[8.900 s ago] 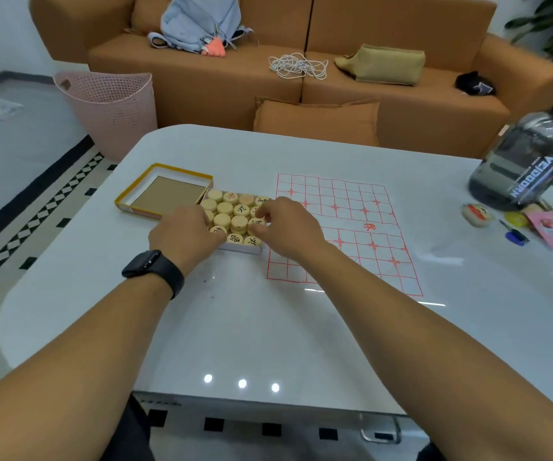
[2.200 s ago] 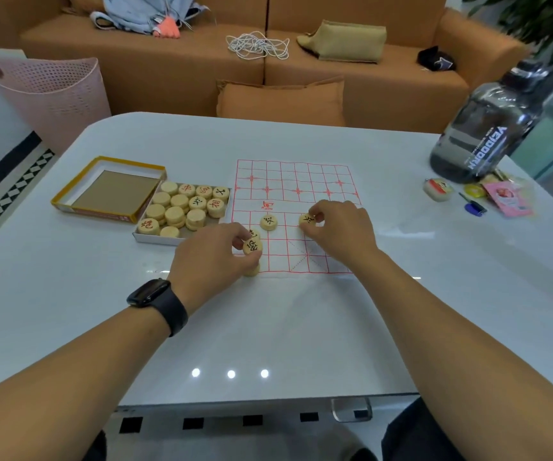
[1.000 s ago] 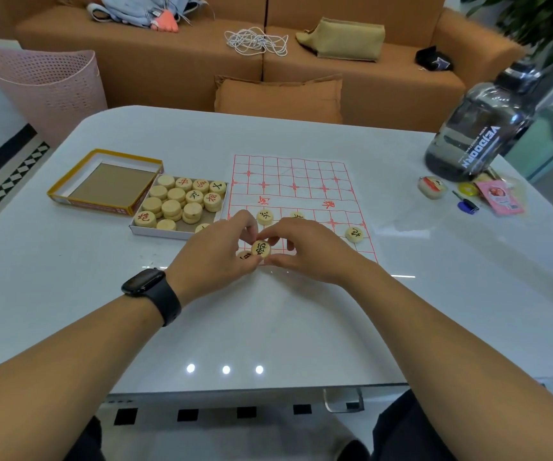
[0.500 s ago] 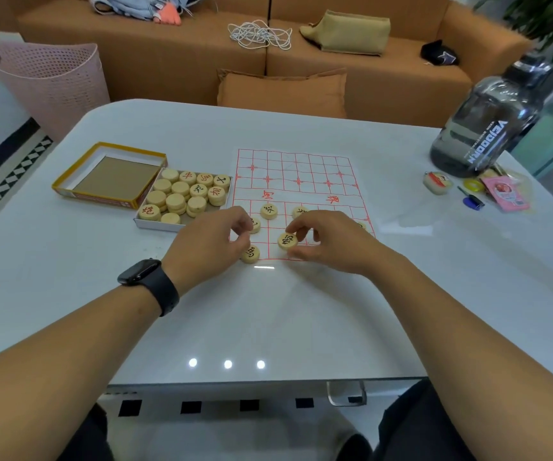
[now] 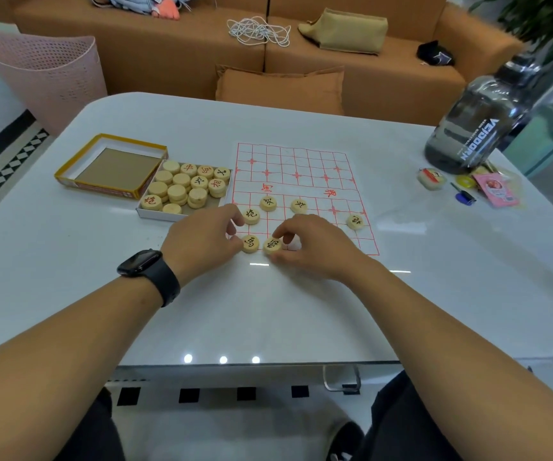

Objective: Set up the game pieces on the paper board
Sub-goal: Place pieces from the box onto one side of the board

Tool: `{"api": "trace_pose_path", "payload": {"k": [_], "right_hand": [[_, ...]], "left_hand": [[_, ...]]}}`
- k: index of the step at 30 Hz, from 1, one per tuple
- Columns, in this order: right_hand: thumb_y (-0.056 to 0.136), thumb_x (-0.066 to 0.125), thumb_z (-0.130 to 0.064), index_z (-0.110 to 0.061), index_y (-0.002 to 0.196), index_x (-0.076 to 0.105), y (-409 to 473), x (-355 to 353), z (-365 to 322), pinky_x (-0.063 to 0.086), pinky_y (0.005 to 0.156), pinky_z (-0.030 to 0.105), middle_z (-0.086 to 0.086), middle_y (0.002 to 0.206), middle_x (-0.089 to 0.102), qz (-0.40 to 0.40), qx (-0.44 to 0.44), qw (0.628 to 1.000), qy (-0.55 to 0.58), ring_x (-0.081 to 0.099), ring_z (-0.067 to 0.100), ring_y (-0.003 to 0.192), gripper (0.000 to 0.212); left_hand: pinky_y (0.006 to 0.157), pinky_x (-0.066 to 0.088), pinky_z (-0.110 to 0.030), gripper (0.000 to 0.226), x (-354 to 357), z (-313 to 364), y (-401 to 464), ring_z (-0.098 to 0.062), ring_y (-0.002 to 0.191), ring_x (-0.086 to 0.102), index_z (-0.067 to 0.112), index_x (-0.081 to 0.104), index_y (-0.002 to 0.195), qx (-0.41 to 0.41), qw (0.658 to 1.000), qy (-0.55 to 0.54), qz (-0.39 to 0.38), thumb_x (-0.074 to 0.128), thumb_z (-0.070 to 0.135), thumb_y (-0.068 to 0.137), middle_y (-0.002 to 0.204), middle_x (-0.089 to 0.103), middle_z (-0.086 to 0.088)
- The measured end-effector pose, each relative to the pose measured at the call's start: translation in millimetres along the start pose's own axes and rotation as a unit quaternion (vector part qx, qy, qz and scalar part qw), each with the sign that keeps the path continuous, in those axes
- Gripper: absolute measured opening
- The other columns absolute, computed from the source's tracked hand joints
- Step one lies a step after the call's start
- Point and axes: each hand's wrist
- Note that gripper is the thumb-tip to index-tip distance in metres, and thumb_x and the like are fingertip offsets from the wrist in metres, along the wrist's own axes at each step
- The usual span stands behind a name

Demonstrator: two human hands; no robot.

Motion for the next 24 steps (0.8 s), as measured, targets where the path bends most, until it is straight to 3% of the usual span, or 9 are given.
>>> {"api": "trace_pose_path", "payload": {"k": [10, 15, 19, 24], "right_hand": [[0.084, 0.07, -0.058, -0.035, 0.114, 0.067, 6.8, 3.1, -1.1, 0.051, 0.072, 0.029, -0.016, 0.097, 0.063, -0.015, 0.037, 0.999, 0.007, 0.057, 0.006, 0.09, 0.038], [0.077, 0.077, -0.061, -0.038, 0.125, 0.062, 8.7, -5.6, 4.3, 0.049, 0.077, 0.029, -0.017, 0.101, 0.062, -0.037, 0.048, 0.998, 0.032, 0.057, 0.005, 0.094, 0.055], [0.09, 0.071, -0.049, -0.035, 0.124, 0.064, 8.0, -30.8, 27.1, 0.042, 0.075, 0.02, -0.017, 0.098, 0.064, 0.039, 0.068, 0.993, 0.09, 0.055, -0.001, 0.085, 0.038], [0.103, 0.055, -0.035, -0.024, 0.125, 0.067, 8.6, -39.4, 46.3, 0.054, 0.088, 0.034, -0.007, 0.109, 0.07, 0.13, 0.102, 0.986, -0.004, 0.061, 0.01, 0.095, 0.028]], "left_hand": [[0.073, 0.05, -0.031, 0.024, 1.0, -1.1, 4.2, -0.012, 0.091, 0.061, 0.031, 0.06, 0.117, -0.018, 1.0, 0.004, -0.011, 0.06, 0.033, 0.093, 0.103, 0.067, 0.013], [0.071, 0.049, -0.03, 0.022, 3.0, -1.1, 6.7, -0.012, 0.088, 0.062, 0.031, 0.061, 0.115, -0.02, 1.0, 0.007, -0.009, 0.06, 0.033, 0.093, 0.102, 0.067, 0.013], [0.074, 0.053, -0.033, 0.023, 2.0, -2.6, 8.6, -0.012, 0.09, 0.062, 0.031, 0.061, 0.116, -0.015, 1.0, 0.001, -0.007, 0.061, 0.034, 0.092, 0.103, 0.067, 0.013], [0.077, 0.054, -0.035, 0.022, -0.2, -3.2, 11.1, -0.012, 0.093, 0.061, 0.031, 0.063, 0.113, -0.016, 1.0, -0.008, -0.003, 0.061, 0.034, 0.092, 0.101, 0.066, 0.014]]}}
Point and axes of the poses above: each hand's wrist, its own y-axis towards the middle knuckle, its own x-axis out of the palm, z = x × y
